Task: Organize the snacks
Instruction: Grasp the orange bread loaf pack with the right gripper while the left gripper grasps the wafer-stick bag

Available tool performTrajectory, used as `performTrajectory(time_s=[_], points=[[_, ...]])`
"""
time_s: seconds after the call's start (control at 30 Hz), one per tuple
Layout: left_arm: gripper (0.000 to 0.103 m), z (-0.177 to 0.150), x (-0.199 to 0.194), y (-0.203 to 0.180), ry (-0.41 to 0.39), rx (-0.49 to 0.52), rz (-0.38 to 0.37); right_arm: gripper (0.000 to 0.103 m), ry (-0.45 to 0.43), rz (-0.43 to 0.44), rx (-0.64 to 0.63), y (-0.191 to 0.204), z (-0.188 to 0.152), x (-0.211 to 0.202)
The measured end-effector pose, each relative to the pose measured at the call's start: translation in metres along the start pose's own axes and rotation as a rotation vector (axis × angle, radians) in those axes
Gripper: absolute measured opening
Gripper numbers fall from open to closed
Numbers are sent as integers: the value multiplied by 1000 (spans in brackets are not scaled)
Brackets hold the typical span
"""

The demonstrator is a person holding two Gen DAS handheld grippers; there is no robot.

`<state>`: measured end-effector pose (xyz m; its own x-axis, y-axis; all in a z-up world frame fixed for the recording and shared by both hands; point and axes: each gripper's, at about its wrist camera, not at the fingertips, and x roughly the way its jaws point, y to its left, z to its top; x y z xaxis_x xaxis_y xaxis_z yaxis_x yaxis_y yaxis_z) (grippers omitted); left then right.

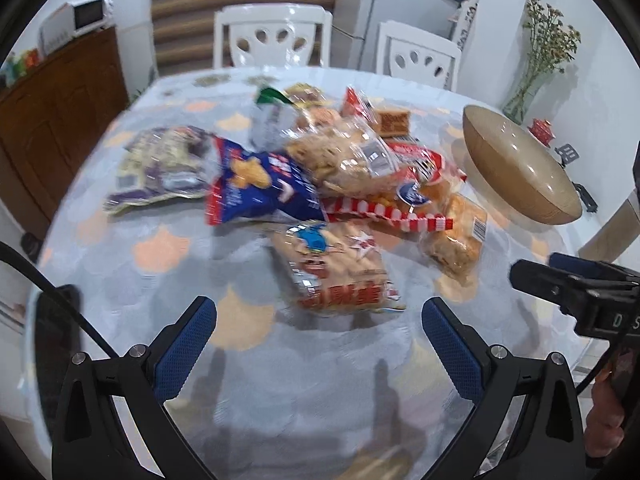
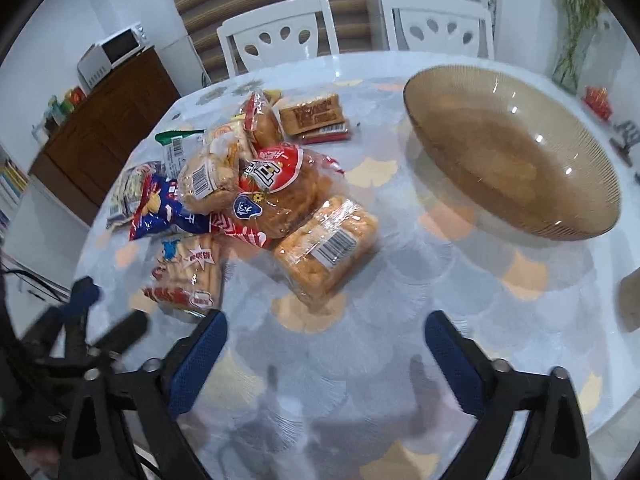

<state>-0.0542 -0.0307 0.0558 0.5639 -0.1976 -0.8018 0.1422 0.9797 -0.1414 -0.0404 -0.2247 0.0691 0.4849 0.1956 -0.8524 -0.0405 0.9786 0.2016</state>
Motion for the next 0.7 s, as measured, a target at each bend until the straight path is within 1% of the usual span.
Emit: performTrajectory(time_s=[0.07, 0.23, 0.37, 0.43, 0.6, 0.7], points=[[102, 1, 9, -3, 3, 0, -10, 85, 14, 22, 28, -1, 2, 10], [102, 1, 29, -13, -13, 60, 34, 85, 40, 52, 68, 2, 6, 34], [102, -3, 41, -16, -30, 113, 59, 85, 52, 45, 79, 3, 9, 51], [102, -4, 44, -17, -31, 124, 43, 85, 45, 39, 94, 0, 11, 55], [102, 0, 50, -18, -22, 126, 40, 85, 25, 18, 137, -8, 20, 69], [102, 3, 52, -19, -15, 120, 42, 84, 23, 20, 136, -8, 24, 76]])
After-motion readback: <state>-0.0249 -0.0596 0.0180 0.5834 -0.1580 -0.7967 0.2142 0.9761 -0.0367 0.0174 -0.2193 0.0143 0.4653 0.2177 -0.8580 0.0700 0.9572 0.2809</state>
